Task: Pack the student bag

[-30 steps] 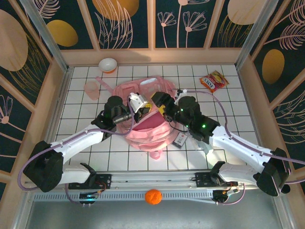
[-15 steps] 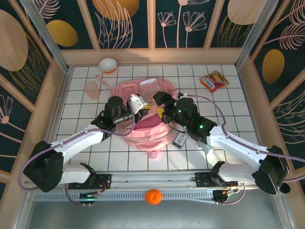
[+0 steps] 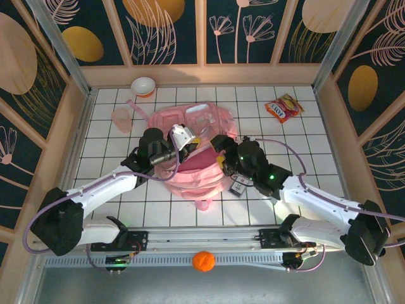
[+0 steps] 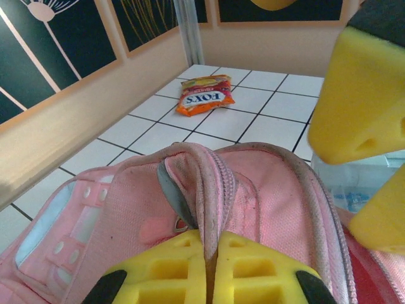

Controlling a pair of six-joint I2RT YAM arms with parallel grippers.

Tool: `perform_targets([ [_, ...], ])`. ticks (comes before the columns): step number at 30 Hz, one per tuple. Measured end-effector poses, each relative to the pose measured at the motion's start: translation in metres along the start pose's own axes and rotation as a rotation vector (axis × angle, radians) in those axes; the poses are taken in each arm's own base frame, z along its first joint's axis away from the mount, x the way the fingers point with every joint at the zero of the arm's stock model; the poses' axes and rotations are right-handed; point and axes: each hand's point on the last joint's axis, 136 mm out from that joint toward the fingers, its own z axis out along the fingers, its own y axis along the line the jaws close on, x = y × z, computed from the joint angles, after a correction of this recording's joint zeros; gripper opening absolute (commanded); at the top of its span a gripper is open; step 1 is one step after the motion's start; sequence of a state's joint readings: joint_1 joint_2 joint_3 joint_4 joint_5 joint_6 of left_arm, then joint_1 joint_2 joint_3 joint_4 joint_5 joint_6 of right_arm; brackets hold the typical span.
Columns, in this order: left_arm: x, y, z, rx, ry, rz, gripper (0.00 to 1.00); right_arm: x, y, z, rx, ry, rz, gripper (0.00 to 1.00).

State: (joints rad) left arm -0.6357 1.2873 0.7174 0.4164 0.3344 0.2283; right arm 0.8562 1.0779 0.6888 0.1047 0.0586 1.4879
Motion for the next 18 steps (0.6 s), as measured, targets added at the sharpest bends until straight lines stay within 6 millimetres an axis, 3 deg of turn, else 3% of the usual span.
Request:
perform_targets([
  [8,-0.002,-0.005,-0.001,0.029,-0.010,0.004,0.00,-0.006,0.017,0.012,-0.078,0.002,0.004,0.84],
  [18,-0.004,-0.014,-0.006,0.074,-0.021,0.006,0.00,-0.025,0.008,0.036,-0.046,-0.025,0.021,0.81],
])
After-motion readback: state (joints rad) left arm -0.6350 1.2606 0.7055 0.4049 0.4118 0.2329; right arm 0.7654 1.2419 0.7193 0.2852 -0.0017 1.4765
